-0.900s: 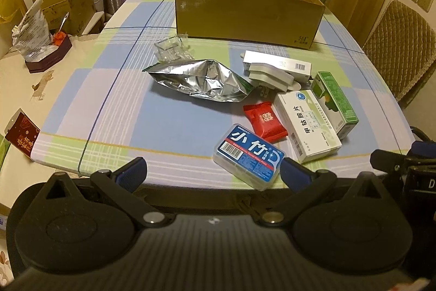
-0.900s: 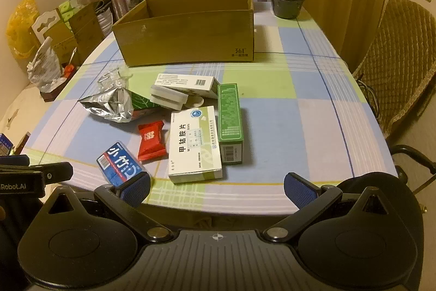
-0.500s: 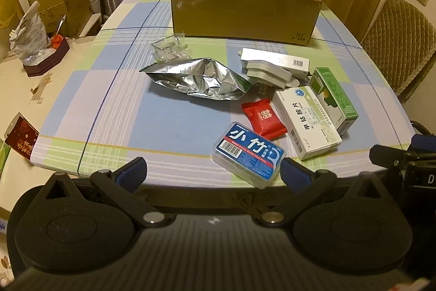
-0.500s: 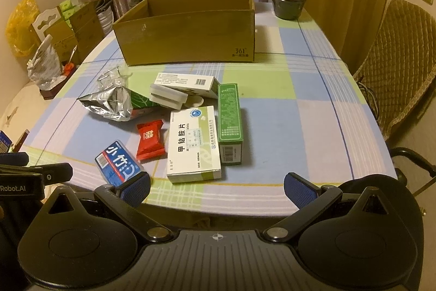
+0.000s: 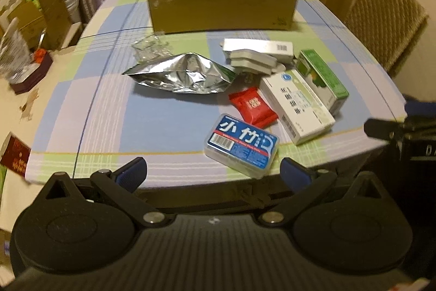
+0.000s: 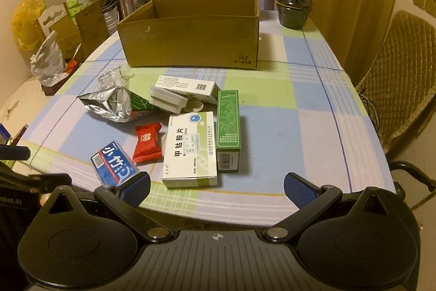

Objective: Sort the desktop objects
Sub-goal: 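Move left tool toward blue floss box while right tool approaches long green box, then grasp blue floss box with left tool while right tool grasps green box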

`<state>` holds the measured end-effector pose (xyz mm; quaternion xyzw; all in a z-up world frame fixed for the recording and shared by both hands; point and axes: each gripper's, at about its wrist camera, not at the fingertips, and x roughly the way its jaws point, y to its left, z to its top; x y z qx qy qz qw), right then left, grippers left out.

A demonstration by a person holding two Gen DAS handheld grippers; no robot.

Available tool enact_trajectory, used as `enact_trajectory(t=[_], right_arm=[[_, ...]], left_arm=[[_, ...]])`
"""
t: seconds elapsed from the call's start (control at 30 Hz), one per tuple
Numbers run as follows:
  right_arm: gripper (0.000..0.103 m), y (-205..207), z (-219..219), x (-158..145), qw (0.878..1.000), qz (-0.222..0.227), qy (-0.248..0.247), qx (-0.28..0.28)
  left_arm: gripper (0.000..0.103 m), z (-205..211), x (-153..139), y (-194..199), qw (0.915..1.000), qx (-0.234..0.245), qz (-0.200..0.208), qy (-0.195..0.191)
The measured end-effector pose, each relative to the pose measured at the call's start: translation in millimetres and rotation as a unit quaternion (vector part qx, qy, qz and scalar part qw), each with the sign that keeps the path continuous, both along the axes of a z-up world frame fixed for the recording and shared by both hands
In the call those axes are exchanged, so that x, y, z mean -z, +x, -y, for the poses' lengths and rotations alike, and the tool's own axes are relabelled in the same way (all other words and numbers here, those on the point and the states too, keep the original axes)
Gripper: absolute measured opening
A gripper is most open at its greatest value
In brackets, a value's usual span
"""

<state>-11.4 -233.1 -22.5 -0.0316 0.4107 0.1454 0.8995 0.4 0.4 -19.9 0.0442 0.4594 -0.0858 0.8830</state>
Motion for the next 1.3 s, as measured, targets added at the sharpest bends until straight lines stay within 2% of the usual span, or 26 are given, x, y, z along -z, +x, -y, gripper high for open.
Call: enact_trajectory(t=[0.13,0.27,0.57,1.03,1.3], right_arm=[[0.101,3,-1,-1,1.000,-0.003,0.009,-0.009],[0.101,6,-5,0,1.000,0.003,-0.002,-0.022],[0.101,20,-4,4,1.000,0.003,-0.013,-0.017],[0.101,41,-2,18,1.000,-0.008,-0.018,-0.014],[0.101,52,-3,26,1.000,-0.015,-0.015,-0.014]], left_arm=[[0.102,1,3,4,0.9993,0.038,-0.005,0.004],[0.102,7,8,11,0.9964,0.082,-0.012,0.017],[0.102,23,23,29,0.9817,0.178,-0.038,0.055],[0.101,32,50,67,0.9713,0.220,-0.073,0.052],[0.093,43,67,81,0.9677,0.230,-0.091,0.050]])
